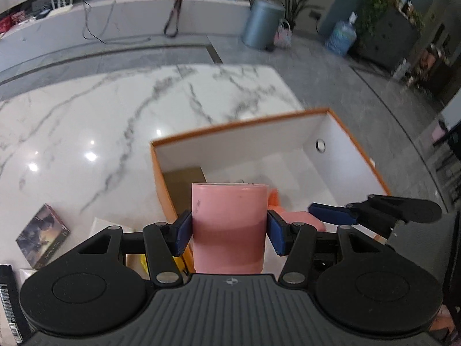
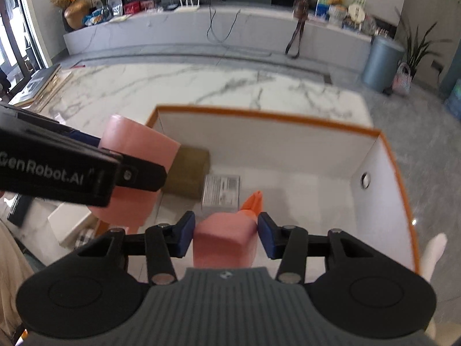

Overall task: Organize rigid objects
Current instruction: 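Carry the tape roll and spray bottle over the orange box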

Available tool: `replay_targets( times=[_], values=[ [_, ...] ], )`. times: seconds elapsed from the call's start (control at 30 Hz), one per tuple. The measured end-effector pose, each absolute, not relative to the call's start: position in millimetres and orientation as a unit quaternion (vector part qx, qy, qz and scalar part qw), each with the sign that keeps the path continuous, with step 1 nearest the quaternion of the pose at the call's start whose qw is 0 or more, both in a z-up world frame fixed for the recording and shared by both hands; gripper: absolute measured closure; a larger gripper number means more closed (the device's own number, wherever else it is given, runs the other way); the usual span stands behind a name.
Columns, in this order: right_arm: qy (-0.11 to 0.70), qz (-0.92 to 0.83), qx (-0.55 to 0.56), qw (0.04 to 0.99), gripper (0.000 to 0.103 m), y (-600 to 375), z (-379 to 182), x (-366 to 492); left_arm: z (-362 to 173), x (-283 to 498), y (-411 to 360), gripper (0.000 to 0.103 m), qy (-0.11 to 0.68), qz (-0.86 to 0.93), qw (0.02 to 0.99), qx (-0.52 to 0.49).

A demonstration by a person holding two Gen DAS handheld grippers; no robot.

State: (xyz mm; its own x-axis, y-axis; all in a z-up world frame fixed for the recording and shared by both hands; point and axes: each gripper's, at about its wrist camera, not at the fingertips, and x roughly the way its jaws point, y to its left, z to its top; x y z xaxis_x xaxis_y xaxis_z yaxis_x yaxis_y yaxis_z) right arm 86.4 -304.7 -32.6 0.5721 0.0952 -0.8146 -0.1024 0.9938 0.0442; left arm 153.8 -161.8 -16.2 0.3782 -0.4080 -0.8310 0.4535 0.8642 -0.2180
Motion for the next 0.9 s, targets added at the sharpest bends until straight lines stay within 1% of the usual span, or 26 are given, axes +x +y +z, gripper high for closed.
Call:
replay_targets(
  times=[0.2, 0.37, 0.53, 0.57, 0.6, 0.63, 0.9],
  values=[
    [0.49, 0.076, 0.012, 0.868, 0.06, -305, -57, 95, -28, 154, -171, 0.041, 0.515, -0.259, 0.816, 0.041],
    [0.504, 0.092, 0.014, 0.859, 0.06, -302, -62, 93, -39, 150, -182, 0.041, 0.54, -0.262, 0.797, 0.063],
    [0.526, 0.102, 0.024, 0.844, 0.061, -301, -71, 91, -41, 144, -189, 0.041, 0.536, -0.259, 0.799, 0.088],
    [0.529, 0.103, 0.03, 0.842, 0.062, -302, -72, 91, -42, 143, -190, 0.041, 0.536, -0.258, 0.798, 0.091],
    [0.53, 0.104, 0.033, 0.841, 0.07, -302, -74, 90, -41, 143, -191, 0.041, 0.535, -0.257, 0.799, 0.096],
    [0.53, 0.107, 0.037, 0.84, 0.073, -302, -74, 89, -41, 142, -192, 0.041, 0.535, -0.256, 0.799, 0.101],
    [0.525, 0.088, 0.022, 0.846, 0.073, -302, -70, 86, -43, 137, -206, 0.041, 0.533, -0.237, 0.798, 0.153]
  ],
)
